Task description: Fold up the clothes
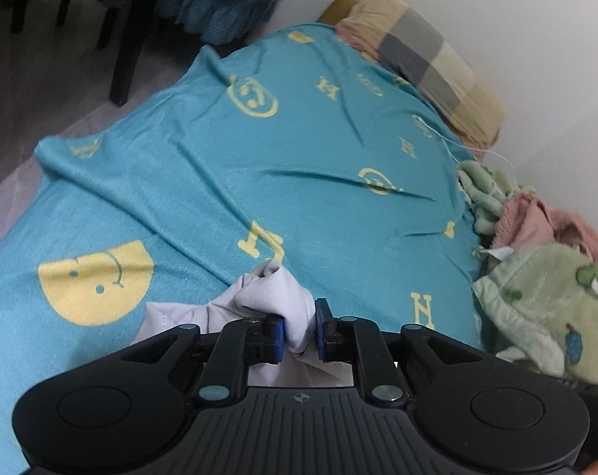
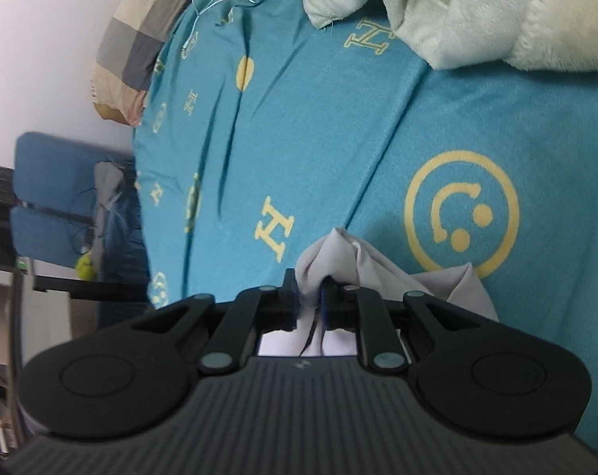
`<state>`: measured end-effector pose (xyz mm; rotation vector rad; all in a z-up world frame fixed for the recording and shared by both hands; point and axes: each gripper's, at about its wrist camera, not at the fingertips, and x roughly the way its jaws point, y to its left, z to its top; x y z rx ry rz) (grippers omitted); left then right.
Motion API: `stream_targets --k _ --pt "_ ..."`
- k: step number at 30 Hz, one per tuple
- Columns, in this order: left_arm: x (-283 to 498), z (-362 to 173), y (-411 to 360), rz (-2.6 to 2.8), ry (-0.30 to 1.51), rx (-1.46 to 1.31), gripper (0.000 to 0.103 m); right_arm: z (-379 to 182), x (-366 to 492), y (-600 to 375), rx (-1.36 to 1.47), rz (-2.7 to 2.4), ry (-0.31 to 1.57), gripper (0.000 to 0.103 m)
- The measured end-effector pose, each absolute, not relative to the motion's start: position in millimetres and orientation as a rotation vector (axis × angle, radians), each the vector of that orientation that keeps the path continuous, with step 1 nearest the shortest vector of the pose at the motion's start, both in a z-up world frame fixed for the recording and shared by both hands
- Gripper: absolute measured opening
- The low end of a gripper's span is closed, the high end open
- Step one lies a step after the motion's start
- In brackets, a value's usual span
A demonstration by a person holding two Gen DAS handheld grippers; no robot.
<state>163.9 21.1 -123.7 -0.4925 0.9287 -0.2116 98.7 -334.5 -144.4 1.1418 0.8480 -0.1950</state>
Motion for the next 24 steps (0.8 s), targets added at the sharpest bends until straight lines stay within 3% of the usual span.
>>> stream_targets --k 2,3,4,5,7,10,18,24 --pt "158.8 -117.8 14.3 -0.241 0.893 -0.424 0.027 -133.9 96.6 -331.8 1.098 -0.142 0.821 0.044" --pt "155.6 -114.3 11.0 -0.252 0.875 -0.397 0.037 -126.8 95.8 -328.4 1.067 -0.105 0.796 0.053" --pt "152.2 -111.0 7.6 -0.262 0.856 -0.369 0.046 -119.4 95.2 -324.3 1.033 -0.066 0.773 0.07" --pt "148.2 -107.9 4.0 -0.269 0.838 -0.339 0.051 -112.0 94.5 -320.2 0.999 -0.028 0.749 0.077" --pt "140.2 -101.7 -3.3 -0.281 0.803 -0.278 0.067 -97.9 93.7 -308.8 0.883 0.009 0.717 0.079" --pt "132.2 -99.1 -13.6 -0.282 0.775 -0.192 0.08 -87.8 99.0 -289.0 0.669 0.033 0.733 0.079" --pt "141.2 -129.0 -29.7 -0.271 0.846 -0.049 0.08 -124.1 131.1 -251.3 0.359 0.005 0.92 0.077" --pt "126.3 -122.8 -31.8 -0.276 0.835 -0.022 0.08 -120.4 117.9 -241.6 0.309 0.004 0.898 0.077"
